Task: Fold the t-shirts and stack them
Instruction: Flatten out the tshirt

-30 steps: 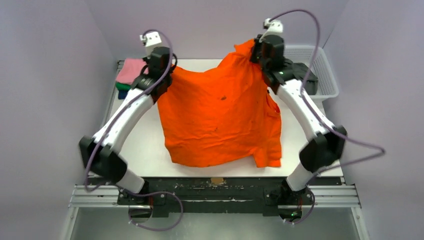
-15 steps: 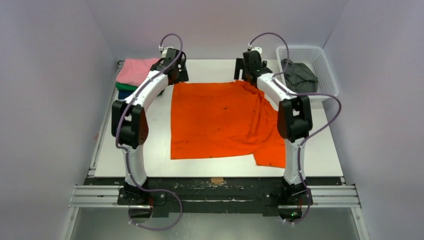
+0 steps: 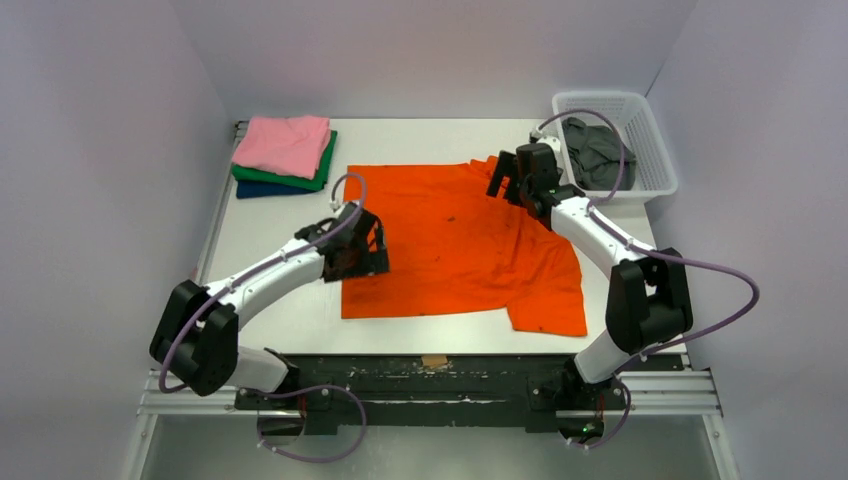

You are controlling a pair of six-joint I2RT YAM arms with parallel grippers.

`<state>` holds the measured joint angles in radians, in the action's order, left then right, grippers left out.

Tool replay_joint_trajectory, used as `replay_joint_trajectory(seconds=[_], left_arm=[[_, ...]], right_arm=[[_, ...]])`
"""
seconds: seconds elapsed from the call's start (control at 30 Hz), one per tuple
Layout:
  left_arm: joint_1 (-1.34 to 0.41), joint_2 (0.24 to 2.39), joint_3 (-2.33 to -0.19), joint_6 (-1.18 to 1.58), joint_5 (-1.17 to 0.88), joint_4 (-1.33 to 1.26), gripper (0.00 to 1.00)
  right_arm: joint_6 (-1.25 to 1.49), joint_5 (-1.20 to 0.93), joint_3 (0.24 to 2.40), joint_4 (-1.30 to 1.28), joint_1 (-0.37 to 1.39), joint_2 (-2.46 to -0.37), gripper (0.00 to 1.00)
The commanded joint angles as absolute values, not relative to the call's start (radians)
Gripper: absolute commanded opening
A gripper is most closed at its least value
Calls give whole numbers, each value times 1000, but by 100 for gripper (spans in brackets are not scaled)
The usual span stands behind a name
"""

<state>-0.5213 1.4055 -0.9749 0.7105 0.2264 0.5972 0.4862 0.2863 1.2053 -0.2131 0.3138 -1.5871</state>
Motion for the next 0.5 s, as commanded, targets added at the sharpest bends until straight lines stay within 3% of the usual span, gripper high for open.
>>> replay_joint_trajectory(seconds=[0.0, 0.17, 0.47], left_arm=[[-603, 1295, -820, 890, 204, 675, 97], [-657, 1189, -665, 1023, 221, 724, 90], [-660, 1215, -614, 1166, 316, 696, 61]], right_arm=[[561, 201, 1118, -204, 318, -1573, 95], [586, 213, 1107, -240, 319, -1590, 94], [581, 200, 1117, -247, 319, -1610, 93]])
